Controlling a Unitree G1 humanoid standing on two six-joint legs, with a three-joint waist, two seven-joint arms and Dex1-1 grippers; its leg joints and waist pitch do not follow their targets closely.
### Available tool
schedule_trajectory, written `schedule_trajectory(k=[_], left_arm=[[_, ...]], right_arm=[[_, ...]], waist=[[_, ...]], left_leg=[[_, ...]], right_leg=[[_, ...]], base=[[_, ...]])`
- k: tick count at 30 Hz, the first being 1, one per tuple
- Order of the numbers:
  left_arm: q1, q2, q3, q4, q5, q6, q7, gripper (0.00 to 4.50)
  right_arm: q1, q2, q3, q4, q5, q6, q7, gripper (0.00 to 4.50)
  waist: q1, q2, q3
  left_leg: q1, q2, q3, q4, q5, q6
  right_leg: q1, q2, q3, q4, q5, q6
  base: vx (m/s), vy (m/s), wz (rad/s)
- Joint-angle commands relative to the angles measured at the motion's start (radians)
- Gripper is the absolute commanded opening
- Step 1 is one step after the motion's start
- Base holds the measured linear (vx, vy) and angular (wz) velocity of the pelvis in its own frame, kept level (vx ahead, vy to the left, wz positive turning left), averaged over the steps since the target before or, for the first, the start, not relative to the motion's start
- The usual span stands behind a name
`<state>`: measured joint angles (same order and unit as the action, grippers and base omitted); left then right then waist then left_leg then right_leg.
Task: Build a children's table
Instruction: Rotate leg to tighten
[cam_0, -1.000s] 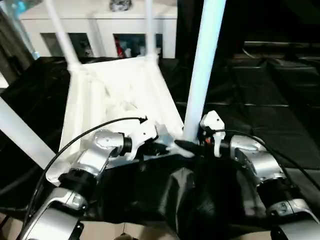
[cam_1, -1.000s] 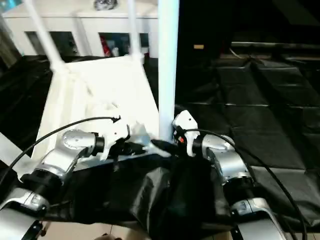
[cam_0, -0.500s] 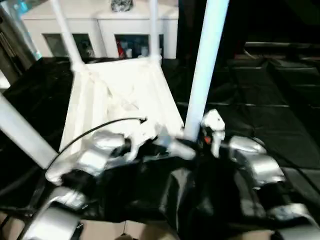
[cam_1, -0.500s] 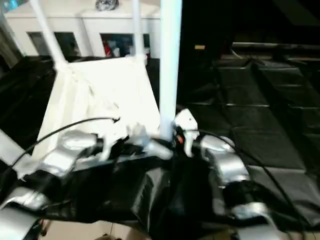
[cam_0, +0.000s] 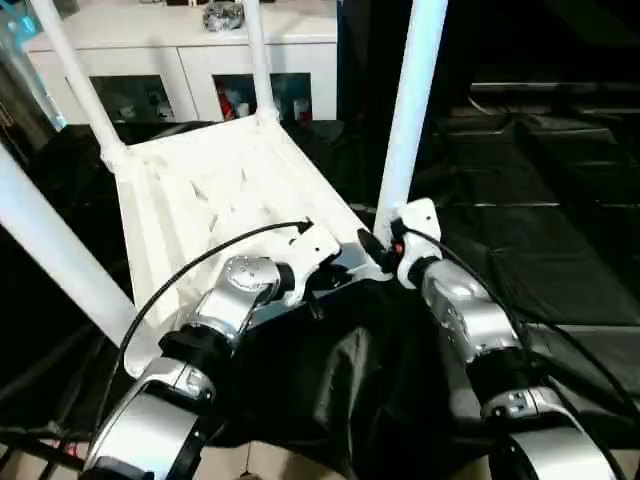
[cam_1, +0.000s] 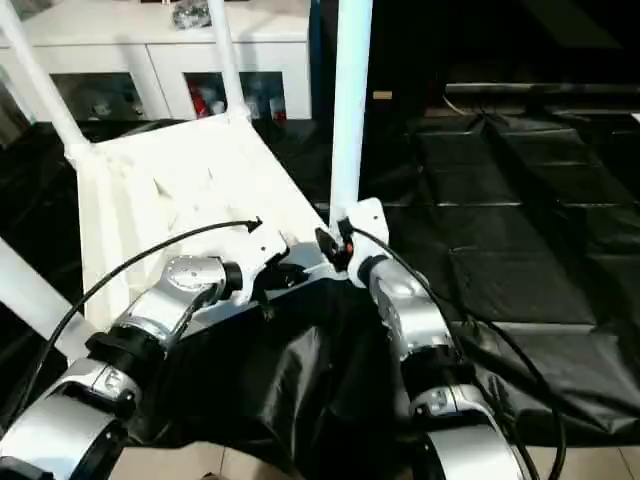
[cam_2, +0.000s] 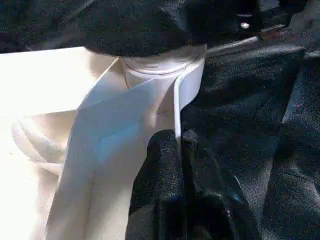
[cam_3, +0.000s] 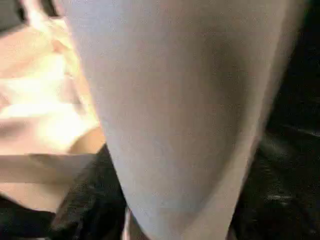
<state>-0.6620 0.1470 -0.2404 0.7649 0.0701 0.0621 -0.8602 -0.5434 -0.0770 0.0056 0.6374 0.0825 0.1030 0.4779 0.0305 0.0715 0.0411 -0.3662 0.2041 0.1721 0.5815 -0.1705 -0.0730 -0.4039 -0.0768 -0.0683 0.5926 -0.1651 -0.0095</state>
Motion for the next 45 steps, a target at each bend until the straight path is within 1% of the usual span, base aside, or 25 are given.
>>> schedule_trajectory(k=[1, 4, 6, 9, 11, 12, 14, 19, 20, 21, 23, 24, 29, 31, 32, 34, 36, 37, 38, 40, 41, 42, 43, 44, 45], left_arm=[[-0.007, -0.032, -0.017, -0.062, -0.06, -0.07, -0.051, 0.0], [-0.001, -0.014, -0.019, -0.065, -0.059, -0.077, -0.075, 0.0], [0.014, 0.015, -0.021, -0.073, -0.06, -0.094, -0.131, 0.0], [0.045, 0.065, -0.029, -0.112, -0.079, -0.105, -0.253, 0.0], [0.057, 0.085, -0.032, -0.13, -0.087, -0.1, -0.293, 0.0], [0.063, 0.093, -0.034, -0.136, -0.09, -0.102, -0.308, 0.0], [0.076, 0.115, -0.045, -0.145, -0.091, -0.126, -0.349, 0.0], [0.143, 0.167, -0.067, -0.241, -0.142, -0.097, -0.481, 0.0], [0.143, 0.167, -0.067, -0.241, -0.142, -0.097, -0.481, 0.0], [0.166, 0.183, -0.071, -0.288, -0.169, -0.074, -0.525, 0.0], [0.182, 0.192, -0.071, -0.323, -0.185, -0.057, -0.546, 0.0], [0.197, 0.202, -0.071, -0.354, -0.198, -0.049, -0.562, 0.0], [0.225, 0.222, -0.068, -0.401, -0.214, -0.055, -0.578, 0.0], [0.232, 0.221, -0.059, -0.41, -0.213, -0.063, -0.558, 0.44], [0.244, 0.229, -0.046, -0.429, -0.222, -0.054, -0.554, 0.55], [0.252, 0.231, -0.036, -0.437, -0.233, -0.051, -0.555, 0.67], [0.28, 0.237, 0.003, -0.477, -0.258, -0.039, -0.527, 0.91], [0.287, 0.241, 0.01, -0.49, -0.263, -0.034, -0.518, 0.97], [0.305, 0.24, 0.041, -0.521, -0.288, -0.013, -0.489, 0.99], [0.332, 0.234, 0.087, -0.564, -0.322, 0.016, -0.442, 1.23], [0.344, 0.226, 0.113, -0.581, -0.332, 0.02, -0.403, 1.35], [0.364, 0.202, 0.169, -0.598, -0.34, 0.005, -0.311, 1.42], [0.364, 0.202, 0.169, -0.598, -0.34, 0.005, -0.311, 1.45], [0.37, 0.184, 0.206, -0.589, -0.317, -0.038, -0.221, 1.45], [0.378, 0.144, 0.287, -0.578, -0.293, -0.035, -0.034, 1.55]], right_arm=[[0.044, 0.018, 0.128, -0.031, 0.008, 0.028, 0.143, 3.04], [0.077, -0.033, 0.151, -0.096, 0.014, 0.018, 0.207, 3.13], [0.135, -0.121, 0.149, -0.191, 0.031, 0.001, 0.311, 3.13], [0.207, -0.241, 0.053, -0.309, 0.153, 0.051, 0.477, 3.13], [0.235, -0.292, 0.011, -0.357, 0.21, 0.09, 0.539, 3.13], [0.246, -0.314, -0.007, -0.375, 0.233, 0.104, 0.561, 3.13], [0.263, -0.366, -0.065, -0.391, 0.275, 0.129, 0.595, 3.13], [0.274, -0.438, -0.22, -0.381, 0.367, 0.162, 0.58, 3.13], [0.274, -0.438, -0.22, -0.381, 0.367, 0.162, 0.58, 3.13], [0.277, -0.451, -0.258, -0.381, 0.395, 0.178, 0.557, 3.13], [0.282, -0.456, -0.268, -0.382, 0.393, 0.18, 0.536, 3.13], [0.286, -0.456, -0.273, -0.382, 0.384, 0.179, 0.505, 3.13], [0.263, -0.4, -0.231, -0.336, 0.285, 0.165, 0.36, 3.13], [0.255, -0.376, -0.216, -0.319, 0.258, 0.162, 0.321, 3.17], [0.244, -0.331, -0.19, -0.292, 0.206, 0.165, 0.217, 3.17], [0.241, -0.316, -0.178, -0.282, 0.177, 0.155, 0.169, 3.17], [0.241, -0.282, -0.163, -0.285, 0.144, 0.162, 0.069, 3.17], [0.242, -0.271, -0.162, -0.292, 0.136, 0.162, 0.047, 3.17], [0.248, -0.26, -0.151, -0.315, 0.103, 0.164, 0.002, 3.17], [0.257, -0.242, -0.138, -0.349, 0.059, 0.165, -0.062, 3.17], [0.262, -0.227, -0.142, -0.366, 0.053, 0.172, -0.091, 3.17], [0.279, -0.199, -0.147, -0.413, 0.057, 0.184, -0.119, 3.33], [0.279, -0.199, -0.147, -0.413, 0.057, 0.184, -0.119, 3.43], [0.293, -0.179, -0.145, -0.454, 0.061, 0.177, -0.129, 3.43], [0.321, -0.137, -0.126, -0.54, 0.079, 0.189, -0.145, 3.5]], waist=[[0.003, -0.01, -0.059], [0.008, -0.011, -0.059], [0.015, -0.007, -0.06], [0.03, -0.005, -0.064], [0.036, -0.005, -0.066], [0.037, -0.003, -0.065], [0.038, -0.016, -0.064], [0.038, -0.016, -0.061], [0.039, -0.016, -0.061], [0.039, -0.011, -0.062], [0.038, -0.01, -0.062], [0.039, -0.005, -0.062], [0.038, -0.011, -0.059], [0.035, -0.008, -0.058], [0.034, -0.008, -0.058], [0.03, -0.011, -0.06], [0.026, -0.025, -0.06], [0.025, -0.02, -0.059], [0.023, -0.032, -0.059], [0.02, -0.025, -0.058], [0.017, -0.026, -0.058], [0.012, -0.033, -0.055], [0.012, -0.031, -0.054], [0.012, -0.035, -0.054], [0.007, -0.034, -0.05]], left_leg=[[0.004, 0.011, -0.005, -0.067, -0.307, 0.049], [0.001, 0.01, -0.002, -0.066, -0.276, 0.062], [0.005, 0.013, -0.001, -0.064, -0.271, 0.067], [0.006, 0.02, 0.001, -0.062, -0.241, 0.095], [-0.001, 0.022, 0.001, -0.06, -0.216, 0.111], [-0.001, 0.023, 0.0, -0.061, -0.217, 0.112], [0.001, 0.022, 0.003, -0.061, -0.229, 0.11], [0.001, 0.018, 0.004, -0.06, -0.219, 0.098], [0.001, 0.019, 0.004, -0.06, -0.215, 0.096], [0.003, 0.02, 0.005, -0.061, -0.206, 0.095], [0.003, 0.021, 0.004, -0.062, -0.207, 0.092], [0.004, 0.022, 0.004, -0.062, -0.208, 0.089], [0.005, 0.016, 0.005, -0.065, -0.229, 0.062], [0.006, 0.016, 0.004, -0.065, -0.238, 0.053], [0.006, 0.015, 0.005, -0.065, -0.242, 0.053], [0.006, 0.017, 0.004, -0.067, -0.222, 0.038], [0.003, 0.017, 0.005, -0.067, -0.215, 0.041], [0.002, 0.016, 0.005, -0.067, -0.211, 0.044], [0.003, 0.016, 0.007, -0.066, -0.209, 0.047], [0.002, 0.016, 0.006, -0.066, -0.196, 0.04], [0.003, 0.016, 0.006, -0.066, -0.202, 0.041], [0.002, 0.015, 0.008, -0.067, -0.21, 0.043], [0.003, 0.015, 0.007, -0.067, -0.225, 0.043], [0.004, 0.015, 0.007, -0.068, -0.233, 0.042], [0.003, 0.018, 0.005, -0.069, -0.26, 0.035]], right_leg=[[0.051, -0.055, 0.033, -0.087, -0.323, -0.187], [0.053, -0.055, 0.033, -0.088, -0.324, -0.184], [0.053, -0.055, 0.034, -0.091, -0.331, -0.174], [0.057, -0.052, 0.037, -0.082, -0.247, -0.194], [0.059, -0.053, 0.034, -0.073, -0.192, -0.219], [0.058, -0.053, 0.033, -0.074, -0.194, -0.222], [0.057, -0.053, 0.033, -0.078, -0.234, -0.214], [0.052, -0.058, 0.033, -0.087, -0.339, -0.181], [0.052, -0.057, 0.033, -0.086, -0.34, -0.179], [0.049, -0.055, 0.033, -0.086, -0.334, -0.179], [0.048, -0.053, 0.031, -0.085, -0.322, -0.185], [0.047, -0.053, 0.032, -0.083, -0.319, -0.186], [0.045, -0.052, 0.03, -0.089, -0.362, -0.17], [0.044, -0.052, 0.03, -0.088, -0.369, -0.168], [0.044, -0.051, 0.03, -0.089, -0.371, -0.168], [0.043, -0.053, 0.032, -0.084, -0.347, -0.179], [0.046, -0.052, 0.034, -0.079, -0.318, -0.183], [0.046, -0.053, 0.035, -0.076, -0.312, -0.18], [0.047, -0.053, 0.035, -0.078, -0.315, -0.176], [0.046, -0.052, 0.036, -0.073, -0.314, -0.169], [0.044, -0.051, 0.037, -0.073, -0.315, -0.166], [0.043, -0.048, 0.036, -0.078, -0.323, -0.162], [0.043, -0.05, 0.036, -0.079, -0.342, -0.152], [0.042, -0.049, 0.036, -0.081, -0.358, -0.147], [0.041, -0.046, 0.037, -0.081, -0.356, -0.134]], base=[[0.0, 0.0, 0.0], [0.0, 0.0, 0.0], [0.0, 0.0, 0.0], [0.0, 0.0, 0.0], [0.0, 0.0, 0.0], [0.0, 0.0, 0.0], [0.0, 0.0, 0.0], [0.0, 0.0, 0.0], [0.0, 0.0, 0.0], [0.0, 0.0, 0.0], [0.0, 0.0, 0.0], [0.0, 0.0, 0.0], [0.0, 0.0, 0.0], [0.0, 0.0, 0.0], [0.0, 0.0, 0.0], [0.0, 0.0, 0.0], [0.0, 0.0, 0.0], [0.0, 0.0, 0.0], [0.0, 0.0, 0.0], [0.0, 0.0, 0.0], [0.0, 0.0, 0.0], [0.0, 0.0, 0.0], [0.0, 0.0, 0.0], [0.0, 0.0, 0.0], [0.0, 0.0, 0.0]])
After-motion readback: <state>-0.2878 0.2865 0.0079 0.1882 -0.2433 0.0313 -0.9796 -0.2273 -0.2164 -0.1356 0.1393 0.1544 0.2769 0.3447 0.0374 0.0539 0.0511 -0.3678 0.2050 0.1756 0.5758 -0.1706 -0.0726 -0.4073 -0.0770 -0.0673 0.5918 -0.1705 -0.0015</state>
